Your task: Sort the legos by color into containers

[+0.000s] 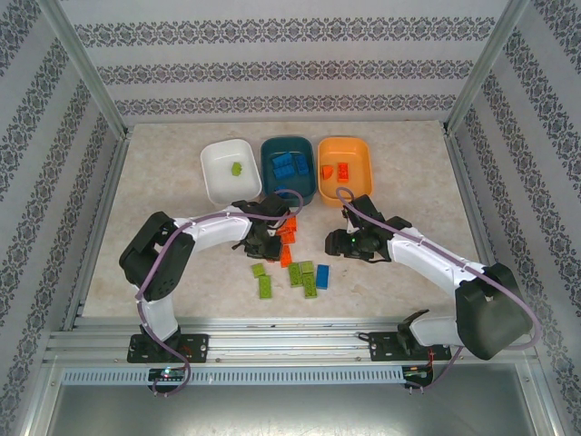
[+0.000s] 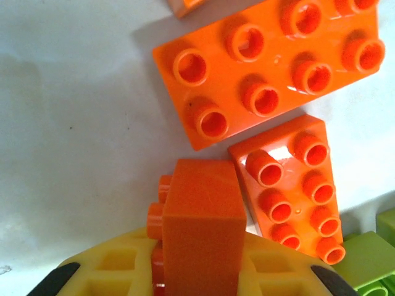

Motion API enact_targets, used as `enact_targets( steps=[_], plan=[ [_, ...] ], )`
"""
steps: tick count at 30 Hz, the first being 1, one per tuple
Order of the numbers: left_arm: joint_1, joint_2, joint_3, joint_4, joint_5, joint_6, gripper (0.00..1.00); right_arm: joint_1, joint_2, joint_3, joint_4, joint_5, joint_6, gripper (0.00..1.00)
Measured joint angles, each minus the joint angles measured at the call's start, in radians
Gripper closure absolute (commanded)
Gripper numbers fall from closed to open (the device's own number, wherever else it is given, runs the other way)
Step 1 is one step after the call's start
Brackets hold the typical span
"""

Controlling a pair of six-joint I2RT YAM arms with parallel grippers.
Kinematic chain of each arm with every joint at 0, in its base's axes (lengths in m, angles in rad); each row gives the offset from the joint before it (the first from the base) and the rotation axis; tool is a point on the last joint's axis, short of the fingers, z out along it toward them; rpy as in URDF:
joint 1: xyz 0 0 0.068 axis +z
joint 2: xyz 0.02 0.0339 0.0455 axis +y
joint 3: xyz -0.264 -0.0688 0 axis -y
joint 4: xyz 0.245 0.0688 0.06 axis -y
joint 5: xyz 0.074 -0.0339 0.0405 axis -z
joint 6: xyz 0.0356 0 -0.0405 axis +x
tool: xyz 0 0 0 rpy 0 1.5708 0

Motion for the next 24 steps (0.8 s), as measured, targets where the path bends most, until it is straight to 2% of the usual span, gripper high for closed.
enact_targets(
  steps=[7, 11, 14, 18, 24],
  plan=[
    [0.000, -0.102, 0.025, -0.049, 0.002, 0.011, 0.91, -0.068, -0.072, -0.023, -0.003, -0.003, 0.000, 0.41],
    [0.000, -0.129, 0.159, -0.083, 0.010, 0.038, 0.91, -0.158, -0.139, -0.095, 0.007, -0.020, 0.004, 0.41],
    [0.001, -0.103, 0.320, -0.093, 0.027, 0.064, 0.91, -0.204, -0.184, -0.157, 0.013, -0.037, 0.025, 0.41],
    [0.002, 0.012, 0.557, -0.074, 0.053, 0.084, 0.91, -0.209, -0.242, -0.210, 0.016, -0.064, 0.049, 0.41],
    [0.008, 0.312, 0.886, -0.024, 0.121, 0.085, 0.91, -0.209, -0.320, -0.223, 0.014, -0.097, 0.079, 0.41]
  ],
)
